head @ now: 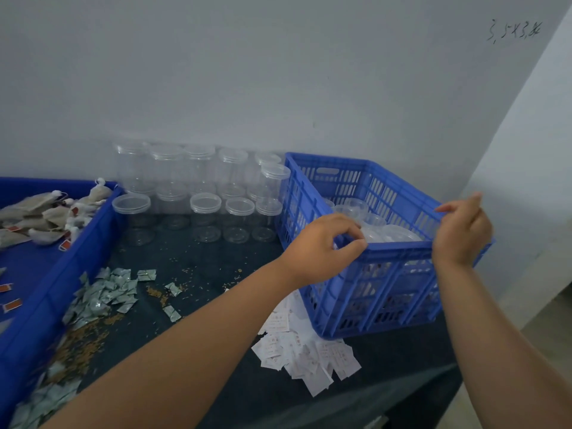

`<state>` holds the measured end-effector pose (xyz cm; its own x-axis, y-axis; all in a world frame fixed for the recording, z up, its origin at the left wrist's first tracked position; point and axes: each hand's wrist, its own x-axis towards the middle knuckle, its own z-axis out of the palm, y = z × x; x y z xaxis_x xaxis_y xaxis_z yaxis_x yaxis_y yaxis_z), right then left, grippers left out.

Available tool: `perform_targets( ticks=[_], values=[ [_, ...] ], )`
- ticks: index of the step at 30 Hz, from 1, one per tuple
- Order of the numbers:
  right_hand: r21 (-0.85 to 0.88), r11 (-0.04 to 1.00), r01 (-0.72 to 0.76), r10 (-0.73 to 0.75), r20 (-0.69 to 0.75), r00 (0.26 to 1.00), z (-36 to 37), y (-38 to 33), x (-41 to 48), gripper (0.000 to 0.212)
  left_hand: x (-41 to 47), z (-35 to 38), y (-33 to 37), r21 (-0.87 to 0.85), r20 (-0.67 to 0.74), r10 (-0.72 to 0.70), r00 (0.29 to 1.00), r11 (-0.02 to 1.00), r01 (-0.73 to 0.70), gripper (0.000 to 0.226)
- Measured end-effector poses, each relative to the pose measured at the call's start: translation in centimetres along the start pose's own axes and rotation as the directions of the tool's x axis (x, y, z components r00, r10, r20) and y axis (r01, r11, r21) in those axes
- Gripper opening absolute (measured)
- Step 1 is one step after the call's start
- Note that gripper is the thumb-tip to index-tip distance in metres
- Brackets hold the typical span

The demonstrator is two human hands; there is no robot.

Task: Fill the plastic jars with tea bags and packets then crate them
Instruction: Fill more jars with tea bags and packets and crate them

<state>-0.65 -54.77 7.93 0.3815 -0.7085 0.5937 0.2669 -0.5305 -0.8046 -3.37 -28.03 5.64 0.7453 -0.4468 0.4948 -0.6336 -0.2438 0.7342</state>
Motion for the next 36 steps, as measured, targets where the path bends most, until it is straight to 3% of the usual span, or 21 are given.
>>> perform_targets(
  ticks=[3, 6, 9, 13, 17, 19, 21, 23, 25, 28, 30, 33, 36],
  values=[
    [0.146, 0.986, -0.078, 0.101, -0.153, 0.983, 0.3, 0.1, 0.3, 0.072, -1.7, -1.1, -0.1, 0.02, -0.031, 0.001, 1.0, 1.0, -0.001, 0.01],
    [0.324, 0.942, -0.089, 0.151, -0.173, 0.973, 0.0, -1.3, 0.0, 0.071, -3.3, -2.7, 0.0, 0.032, -0.067, -0.012, 0.998, 0.999, 0.015, 0.011],
    [0.619, 0.757, -0.208, 0.264, 0.001, 0.965, -0.2, -4.0, -2.7, 0.071, -4.9, -4.9, -0.4, 0.008, -0.106, -0.03, 0.994, 0.999, 0.031, 0.012],
    [0.707, 0.646, -0.286, 0.21, 0.195, 0.958, 0.4, -5.4, -10.4, 0.071, -7.7, -7.6, -1.5, -0.044, -0.119, -0.145, 0.982, 0.989, 0.141, 0.011],
    [0.585, 0.762, -0.277, 0.021, 0.405, 0.914, 2.3, -4.4, -19.9, 0.07, -10.7, -9.1, -3.3, -0.016, -0.096, -0.263, 0.96, 0.965, 0.263, 0.012],
    [0.402, 0.867, -0.293, -0.024, 0.622, 0.783, 3.8, -3.0, -24.2, 0.071, -11.9, -9.7, -4.4, 0.002, -0.073, -0.313, 0.947, 0.949, 0.314, 0.012],
    [0.197, 0.942, -0.271, -0.007, 0.821, 0.571, 5.0, -1.4, -27.6, 0.067, -13.1, -10.2, -5.4, 0.038, -0.042, -0.344, 0.938, 0.937, 0.346, 0.014],
    [0.063, 0.994, -0.091, -0.016, 0.897, 0.442, 5.8, 0.2, -29.8, 0.055, -14.0, -10.7, -6.4, 0.093, -0.027, -0.375, 0.927, 0.922, 0.376, 0.019],
    [0.018, 0.997, 0.069, -0.044, 0.919, 0.392, 6.9, 1.1, -30.5, 0.041, -14.8, -11.4, -7.5, 0.187, -0.034, -0.422, 0.906, 0.888, 0.421, 0.024],
    [-0.058, 0.996, -0.074, 0.08, 0.941, 0.329, 9.5, 0.3, -29.7, 0.01, -16.0, -12.0, -10.0, 0.361, -0.113, -0.507, 0.855, 0.781, 0.51, 0.031],
    [-0.155, 0.978, -0.14, 0.188, 0.943, 0.274, 12.2, -0.7, -28.5, 0.033, -17.2, -11.9, -12.1, 0.42, -0.192, -0.532, 0.825, 0.715, 0.559, 0.032],
    [-0.221, 0.974, 0.054, 0.202, 0.948, 0.246, 16.9, -2.4, -26.8, 0.064, -19.4, -11.0, -15.1, 0.391, -0.282, -0.545, 0.789, 0.686, 0.613, 0.033],
    [-0.194, 0.955, 0.224, 0.131, 0.955, 0.266, 21.8, -4.3, -25.8, 0.068, -21.4, -10.1, -17.4, 0.28, -0.336, -0.52, 0.786, 0.741, 0.61, 0.03]
  ],
)
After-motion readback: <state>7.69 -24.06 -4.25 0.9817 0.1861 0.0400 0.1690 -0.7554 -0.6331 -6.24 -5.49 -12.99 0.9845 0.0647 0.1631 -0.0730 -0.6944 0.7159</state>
